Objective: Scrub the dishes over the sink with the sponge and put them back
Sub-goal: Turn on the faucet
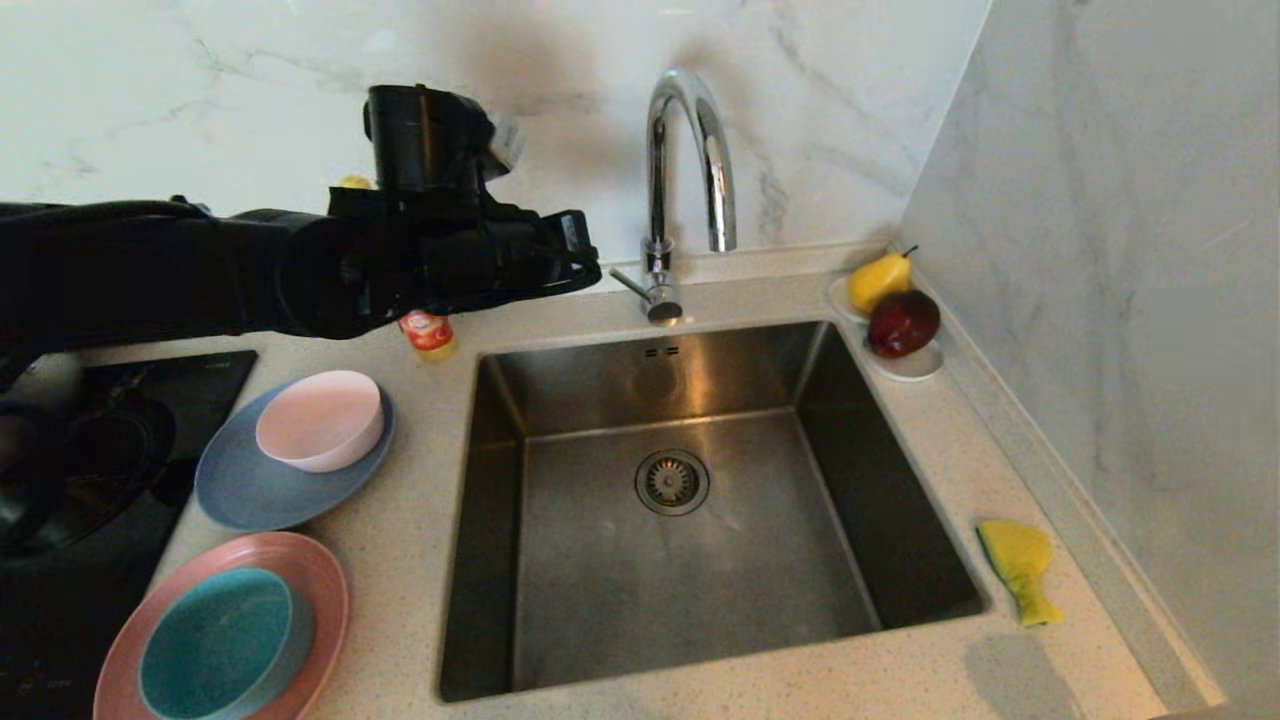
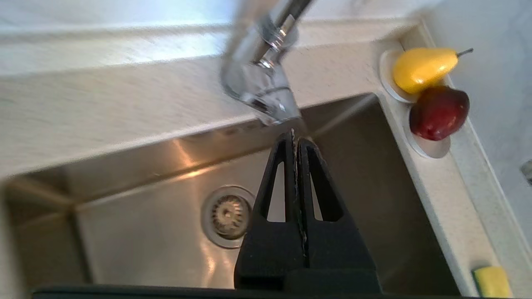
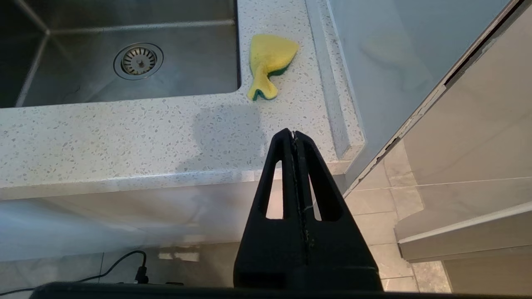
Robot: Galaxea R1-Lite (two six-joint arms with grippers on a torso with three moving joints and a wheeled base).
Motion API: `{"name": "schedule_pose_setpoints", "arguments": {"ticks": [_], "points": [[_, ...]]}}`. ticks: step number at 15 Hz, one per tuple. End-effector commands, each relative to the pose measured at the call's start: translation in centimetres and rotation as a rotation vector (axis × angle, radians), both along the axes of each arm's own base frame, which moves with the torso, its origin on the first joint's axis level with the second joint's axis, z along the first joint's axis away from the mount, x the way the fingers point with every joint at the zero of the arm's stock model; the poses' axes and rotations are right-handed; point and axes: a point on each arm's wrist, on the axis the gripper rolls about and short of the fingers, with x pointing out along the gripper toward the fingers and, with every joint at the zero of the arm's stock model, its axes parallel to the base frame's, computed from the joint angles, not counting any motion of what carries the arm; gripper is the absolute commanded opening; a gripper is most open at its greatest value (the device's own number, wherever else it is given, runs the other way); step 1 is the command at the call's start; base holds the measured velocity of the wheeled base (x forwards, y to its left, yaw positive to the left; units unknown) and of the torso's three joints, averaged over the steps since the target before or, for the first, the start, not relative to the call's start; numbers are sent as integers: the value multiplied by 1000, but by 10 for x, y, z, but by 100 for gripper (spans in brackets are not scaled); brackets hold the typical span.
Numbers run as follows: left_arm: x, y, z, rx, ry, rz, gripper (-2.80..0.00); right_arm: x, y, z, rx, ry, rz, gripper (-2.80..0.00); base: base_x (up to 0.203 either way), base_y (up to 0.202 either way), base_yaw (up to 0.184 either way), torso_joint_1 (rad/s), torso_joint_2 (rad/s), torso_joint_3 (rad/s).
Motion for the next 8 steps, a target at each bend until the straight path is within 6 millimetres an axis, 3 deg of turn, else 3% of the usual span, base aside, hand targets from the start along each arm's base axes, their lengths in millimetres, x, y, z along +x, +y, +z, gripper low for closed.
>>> {"name": "schedule_pose_setpoints", "arguments": {"ticks": [1, 5, 8], "points": [[17, -10, -12, -1, 11, -3, -280, 0, 0, 0, 0, 0, 0, -280, 0, 0, 0, 0, 0, 0], [43, -20, -26, -9, 0, 72, -280, 0, 0, 0, 0, 1, 0, -280, 0, 0, 0, 0, 0, 0], [48, -22, -35, -5, 13, 81, -280, 0, 0, 0, 0, 0, 0, -280, 0, 0, 0, 0, 0, 0]]}}
